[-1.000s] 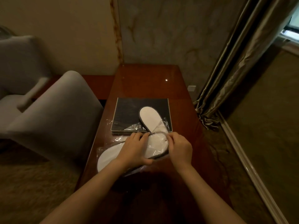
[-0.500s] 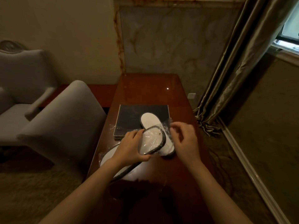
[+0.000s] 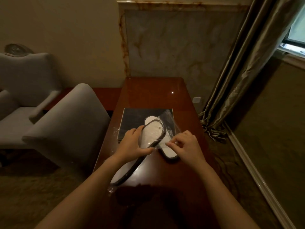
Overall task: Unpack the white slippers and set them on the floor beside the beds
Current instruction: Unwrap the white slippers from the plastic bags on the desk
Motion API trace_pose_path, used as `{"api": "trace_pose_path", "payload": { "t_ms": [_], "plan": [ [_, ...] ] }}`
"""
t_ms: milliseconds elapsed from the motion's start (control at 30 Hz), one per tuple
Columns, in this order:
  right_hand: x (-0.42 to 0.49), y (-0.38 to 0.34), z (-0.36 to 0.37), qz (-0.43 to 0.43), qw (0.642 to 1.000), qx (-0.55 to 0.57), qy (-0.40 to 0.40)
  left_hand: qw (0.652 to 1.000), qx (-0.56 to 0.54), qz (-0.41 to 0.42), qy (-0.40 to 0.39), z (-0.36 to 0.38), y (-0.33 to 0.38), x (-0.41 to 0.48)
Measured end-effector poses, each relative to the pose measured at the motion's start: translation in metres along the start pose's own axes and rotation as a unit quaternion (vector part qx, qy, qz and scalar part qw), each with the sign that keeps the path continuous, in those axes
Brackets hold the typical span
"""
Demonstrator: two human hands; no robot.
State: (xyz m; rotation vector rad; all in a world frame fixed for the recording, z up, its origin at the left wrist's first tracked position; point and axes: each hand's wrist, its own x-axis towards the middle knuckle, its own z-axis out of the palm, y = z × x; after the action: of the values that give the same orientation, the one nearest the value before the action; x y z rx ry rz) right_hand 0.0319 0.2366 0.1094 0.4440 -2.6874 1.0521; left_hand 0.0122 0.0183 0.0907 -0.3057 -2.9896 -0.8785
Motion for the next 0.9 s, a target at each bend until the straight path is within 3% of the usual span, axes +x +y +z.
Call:
{"api": "trace_pose_path", "payload": {
  "t_ms": [100,200,333,500,733,800,900],
  "plan": [
    [0.001,0.004,-0.004,0.127,0.976,0.144,-0.104,0.998,0.060,0.024,0.000,0.000,-0.001,-0.006],
    [0.008,0.002,-0.004,0.125,0.977,0.141,-0.101,0.994,0.092,0.062,0.007,0.008,0.002,-0.013],
    [0.019,-0.004,-0.001,0.137,0.958,0.225,-0.111,0.989,0.109,0.096,0.036,0.015,0.006,-0.016],
    [0.029,-0.009,0.012,0.134,0.970,0.149,-0.134,0.976,0.162,0.131,0.067,0.022,0.003,-0.018],
    [0.038,-0.005,-0.008,0.141,0.965,0.208,-0.077,0.990,0.113,0.081,0.035,0.020,-0.021,-0.021],
    [0.041,-0.005,-0.016,0.135,0.969,0.158,-0.132,0.988,0.122,0.082,0.036,0.023,-0.026,-0.023],
    [0.047,-0.009,-0.019,0.106,0.966,-0.014,-0.235,0.982,0.154,0.103,0.031,0.032,-0.026,-0.023]
  ]
}}
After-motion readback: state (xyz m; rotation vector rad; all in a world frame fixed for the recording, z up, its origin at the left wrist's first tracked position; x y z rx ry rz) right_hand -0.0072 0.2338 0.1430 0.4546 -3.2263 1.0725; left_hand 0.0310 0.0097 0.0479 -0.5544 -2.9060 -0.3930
